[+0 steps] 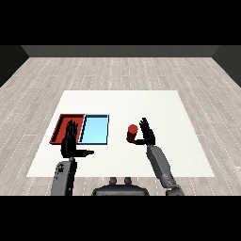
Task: Pick the red can and put it in the red box
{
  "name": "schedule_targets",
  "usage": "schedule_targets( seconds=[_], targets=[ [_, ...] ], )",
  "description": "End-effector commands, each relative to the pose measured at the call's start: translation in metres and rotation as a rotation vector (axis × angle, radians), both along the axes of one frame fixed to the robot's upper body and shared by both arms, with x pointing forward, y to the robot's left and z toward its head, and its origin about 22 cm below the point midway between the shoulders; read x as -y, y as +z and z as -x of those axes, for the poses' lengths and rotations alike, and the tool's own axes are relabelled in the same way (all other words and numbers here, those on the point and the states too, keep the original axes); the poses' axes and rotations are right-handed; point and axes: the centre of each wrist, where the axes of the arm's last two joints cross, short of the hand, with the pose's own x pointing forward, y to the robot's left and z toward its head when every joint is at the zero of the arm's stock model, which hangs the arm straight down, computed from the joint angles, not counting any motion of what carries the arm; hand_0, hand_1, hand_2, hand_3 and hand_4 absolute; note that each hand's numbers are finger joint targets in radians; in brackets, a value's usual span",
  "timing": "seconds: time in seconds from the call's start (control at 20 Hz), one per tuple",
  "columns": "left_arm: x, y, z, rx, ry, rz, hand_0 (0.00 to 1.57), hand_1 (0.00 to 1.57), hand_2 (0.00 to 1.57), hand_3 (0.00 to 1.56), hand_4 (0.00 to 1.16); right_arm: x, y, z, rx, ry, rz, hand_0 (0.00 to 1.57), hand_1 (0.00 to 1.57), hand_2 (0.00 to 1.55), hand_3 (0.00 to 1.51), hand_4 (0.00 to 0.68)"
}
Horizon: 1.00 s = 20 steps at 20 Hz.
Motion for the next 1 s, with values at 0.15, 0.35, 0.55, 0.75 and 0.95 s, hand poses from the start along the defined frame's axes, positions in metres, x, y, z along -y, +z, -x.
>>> schedule_targets(
  seconds=[0.15, 0.35, 0.55, 0.75, 0.95],
  targets=[
    [-0.012, -0.003, -0.003, 0.019, 0.001, 0.007, 0.0, 0.0, 0.0, 0.0, 0.0, -0.016, -0.006, -0.002, -0.013, 0.02, 0.016, 0.0, 0.0, 0.0, 0.0, 0.0],
    [0.001, -0.01, -0.001, -0.001, -0.004, 0.023, 0.0, 0.0, 0.0, 0.0, 0.0, -0.013, -0.007, 0.01, -0.038, -0.008, 0.024, 0.0, 0.0, 0.0, 0.0, 0.0],
    [0.008, 0.019, -0.009, 0.0, -0.007, 0.006, 0.0, 0.0, 0.0, 0.0, 0.0, -0.023, -0.011, -0.004, -0.039, -0.005, -0.001, 0.0, 0.0, 0.0, 0.0, 0.0],
    [-0.005, 0.0, 0.001, 0.011, -0.007, 0.021, 0.0, 0.0, 0.0, 0.0, 0.0, -0.013, 0.002, -0.028, -0.071, -0.008, 0.024, 0.0, 0.0, 0.0, 0.0, 0.0],
    [0.0, 0.001, -0.031, 0.0, 0.009, 0.008, 0.0, 0.0, 0.0, 0.0, 0.0, -0.032, -0.006, -0.023, -0.034, 0.007, 0.022, 0.0, 0.0, 0.0, 0.0, 0.0]
  ],
)
